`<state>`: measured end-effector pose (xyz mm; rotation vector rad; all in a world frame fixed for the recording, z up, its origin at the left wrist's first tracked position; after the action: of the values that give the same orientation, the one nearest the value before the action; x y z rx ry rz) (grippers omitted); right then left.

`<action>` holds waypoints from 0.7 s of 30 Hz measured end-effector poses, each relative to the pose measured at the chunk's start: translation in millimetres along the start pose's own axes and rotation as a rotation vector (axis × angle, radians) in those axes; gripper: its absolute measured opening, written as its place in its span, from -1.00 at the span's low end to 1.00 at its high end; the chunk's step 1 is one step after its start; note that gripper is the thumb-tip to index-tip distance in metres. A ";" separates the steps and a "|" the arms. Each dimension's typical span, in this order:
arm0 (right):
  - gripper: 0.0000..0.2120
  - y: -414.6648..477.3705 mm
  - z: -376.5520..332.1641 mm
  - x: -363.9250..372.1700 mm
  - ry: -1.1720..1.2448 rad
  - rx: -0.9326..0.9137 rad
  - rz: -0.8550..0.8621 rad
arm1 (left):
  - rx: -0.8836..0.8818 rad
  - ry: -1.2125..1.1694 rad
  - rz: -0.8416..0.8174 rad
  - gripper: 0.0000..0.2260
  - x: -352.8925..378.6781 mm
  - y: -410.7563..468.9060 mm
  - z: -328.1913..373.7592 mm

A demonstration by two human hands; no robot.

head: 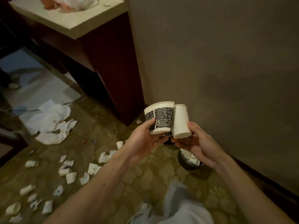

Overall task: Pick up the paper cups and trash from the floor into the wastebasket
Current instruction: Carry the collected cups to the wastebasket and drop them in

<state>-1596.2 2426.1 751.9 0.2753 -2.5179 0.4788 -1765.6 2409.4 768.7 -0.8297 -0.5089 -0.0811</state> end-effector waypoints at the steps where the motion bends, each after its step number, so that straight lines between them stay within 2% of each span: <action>1: -0.55 9.0 1.7 -4.6 0.033 -0.016 0.044 | -0.022 0.016 -0.007 -0.64 -1.3 12.0 5.4; 7: -0.52 80.6 34.9 -36.8 0.089 -0.011 0.183 | -0.121 -0.011 -0.004 -0.67 -22.2 99.7 28.5; 12: -0.40 164.5 92.8 -77.7 0.074 0.101 0.261 | -0.225 -0.137 0.073 -0.66 -79.5 206.4 23.3; 16: -0.44 234.1 155.1 -123.9 -0.008 0.160 0.304 | -0.299 -0.185 0.107 -0.65 -137.3 310.6 -7.0; 19: -0.47 290.4 216.3 -171.6 -0.163 0.170 0.354 | -0.301 -0.101 0.138 -0.70 -182.5 393.6 -34.1; 21: -0.53 330.8 258.5 -209.4 -0.282 0.152 0.420 | -0.242 0.052 0.200 -0.74 -214.1 450.3 -48.0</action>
<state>-1645.6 2647.1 341.1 -0.1485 -2.8268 0.8491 -1815.5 2653.6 334.2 -1.1084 -0.3689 0.0205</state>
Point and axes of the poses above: each hand's wrist, its own y-axis towards the middle knuckle, its own x-axis out of the palm, z = x × y, the point moved 6 cm from there along y, towards the middle knuckle, and after that the axes turned 14 degrees about -x, right-handed, at the moved point
